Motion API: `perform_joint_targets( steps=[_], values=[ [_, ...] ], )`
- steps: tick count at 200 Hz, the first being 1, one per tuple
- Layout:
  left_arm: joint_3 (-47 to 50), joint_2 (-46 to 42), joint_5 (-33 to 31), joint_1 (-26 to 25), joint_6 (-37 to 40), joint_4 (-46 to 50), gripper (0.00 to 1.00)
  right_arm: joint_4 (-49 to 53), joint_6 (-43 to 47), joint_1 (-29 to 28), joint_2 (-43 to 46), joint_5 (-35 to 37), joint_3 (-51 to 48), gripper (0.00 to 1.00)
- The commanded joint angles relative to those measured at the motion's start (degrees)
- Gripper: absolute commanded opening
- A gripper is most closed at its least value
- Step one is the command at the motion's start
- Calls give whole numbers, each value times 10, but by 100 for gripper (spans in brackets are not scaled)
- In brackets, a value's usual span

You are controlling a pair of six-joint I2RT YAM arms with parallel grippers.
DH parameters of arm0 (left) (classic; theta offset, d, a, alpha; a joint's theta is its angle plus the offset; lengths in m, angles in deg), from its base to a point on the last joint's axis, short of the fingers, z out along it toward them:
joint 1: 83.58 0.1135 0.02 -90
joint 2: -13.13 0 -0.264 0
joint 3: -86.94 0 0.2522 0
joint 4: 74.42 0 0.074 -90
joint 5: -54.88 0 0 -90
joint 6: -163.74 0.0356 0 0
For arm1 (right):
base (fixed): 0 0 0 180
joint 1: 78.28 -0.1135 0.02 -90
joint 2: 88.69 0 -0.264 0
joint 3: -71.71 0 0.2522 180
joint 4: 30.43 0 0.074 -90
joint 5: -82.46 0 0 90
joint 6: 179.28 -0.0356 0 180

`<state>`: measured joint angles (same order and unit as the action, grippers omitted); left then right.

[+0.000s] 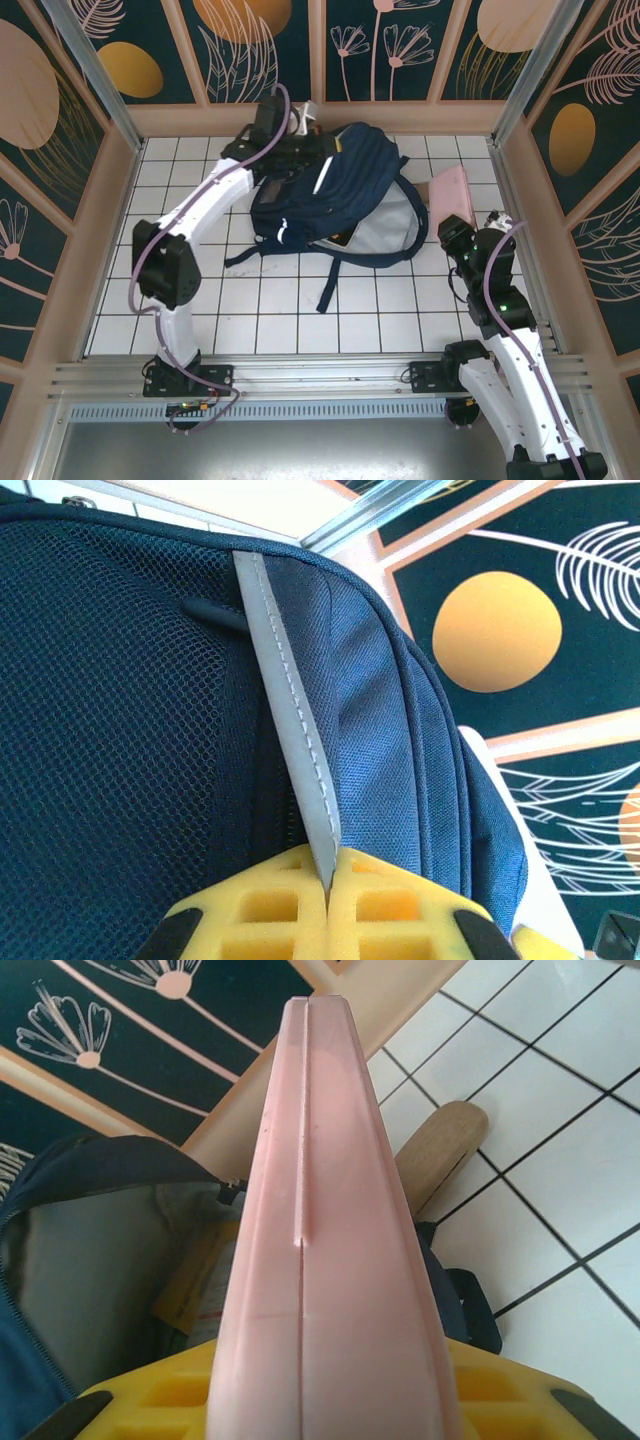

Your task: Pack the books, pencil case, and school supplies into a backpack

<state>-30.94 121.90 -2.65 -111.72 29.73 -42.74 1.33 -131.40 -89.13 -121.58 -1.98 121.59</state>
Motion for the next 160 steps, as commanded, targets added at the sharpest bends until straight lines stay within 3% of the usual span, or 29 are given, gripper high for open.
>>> perform_joint_targets(
  steps=[1,44,93,116,160],
  values=[
    [-5,-69,24,9,43,27,0,-72,7,6,5,-89,-20,35],
    [50,-131,43,44,52,30,0,-172,6,9,-21,-292,-73,36],
    [72,-136,103,48,36,0,0,-323,-57,11,-167,-500,-104,35],
    [76,-139,108,49,40,1,0,-371,-91,9,-194,-516,-103,34],
    [87,-155,117,48,47,1,0,-370,-97,-29,-199,-471,-84,32]
  ],
)
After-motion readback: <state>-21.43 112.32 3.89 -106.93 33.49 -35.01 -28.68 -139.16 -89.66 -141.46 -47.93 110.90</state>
